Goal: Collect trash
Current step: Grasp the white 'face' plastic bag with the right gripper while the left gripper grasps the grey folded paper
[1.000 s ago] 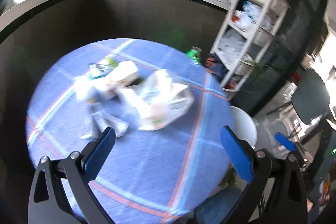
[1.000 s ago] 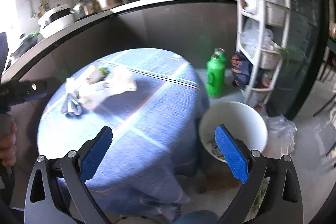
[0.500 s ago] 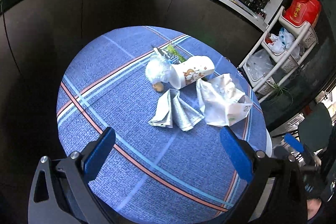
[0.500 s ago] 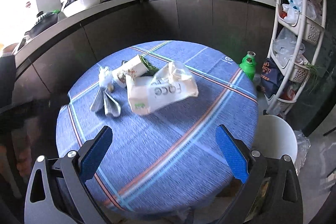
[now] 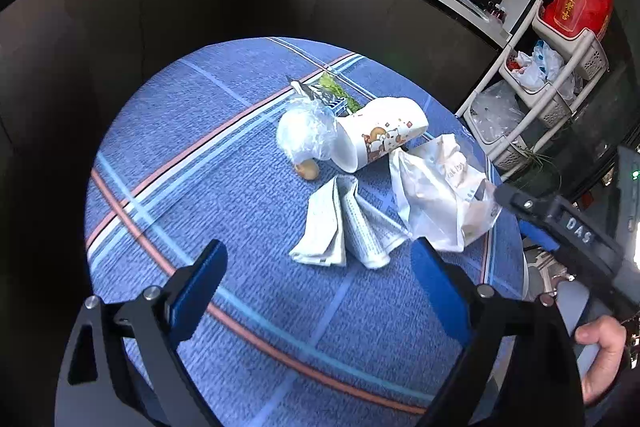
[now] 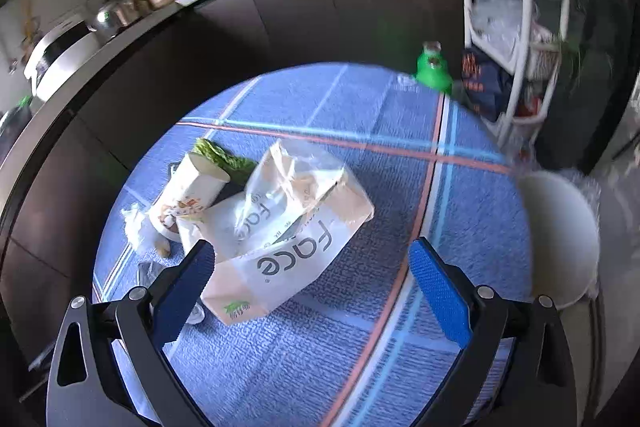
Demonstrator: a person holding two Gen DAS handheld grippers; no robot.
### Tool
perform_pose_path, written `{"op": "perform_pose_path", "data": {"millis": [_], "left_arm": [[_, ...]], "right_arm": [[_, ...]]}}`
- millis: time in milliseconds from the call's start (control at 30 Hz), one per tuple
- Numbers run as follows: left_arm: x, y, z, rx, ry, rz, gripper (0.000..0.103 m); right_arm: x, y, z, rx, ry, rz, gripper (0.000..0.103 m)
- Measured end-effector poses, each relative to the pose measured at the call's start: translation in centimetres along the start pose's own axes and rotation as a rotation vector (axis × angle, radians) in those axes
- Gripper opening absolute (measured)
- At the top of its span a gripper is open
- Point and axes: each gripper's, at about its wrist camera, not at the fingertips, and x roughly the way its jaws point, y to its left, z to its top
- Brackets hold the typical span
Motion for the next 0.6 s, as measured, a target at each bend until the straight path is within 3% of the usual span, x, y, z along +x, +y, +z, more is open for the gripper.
{"op": "perform_pose_path", "data": {"millis": [133, 233, 333, 400, 600], "left_arm": [[2.2, -0.5, 1.0, 0.002, 0.024, -0.020, 0.089], [4.0, -0.8, 1.6, -0.005, 0.054, -0.035, 0.086], [5.8, -1.0, 2.0, -0.010, 0.086, -0.046, 0.081], [6.6, -1.1, 2.3, -0.012, 0.099, -0.046, 0.076], [7.9, -1.8, 2.4, 0.016, 0.121, -0.039, 0.063]], "right_arm": [[1.5, -0.2, -0.6, 0.018, 0.044, 0.027, 0.083], [2.1, -0.3, -0.7, 0.025, 0.062, 0.046, 0.065], [2.3, -0.1, -0.8, -0.006, 0.067, 0.048, 0.040], [2.3, -0.1, -0.9, -0.023, 0.063, 0.035, 0.013], [0.3, -0.1, -1.3, -0.118, -0.011, -0.003, 0.003]]}}
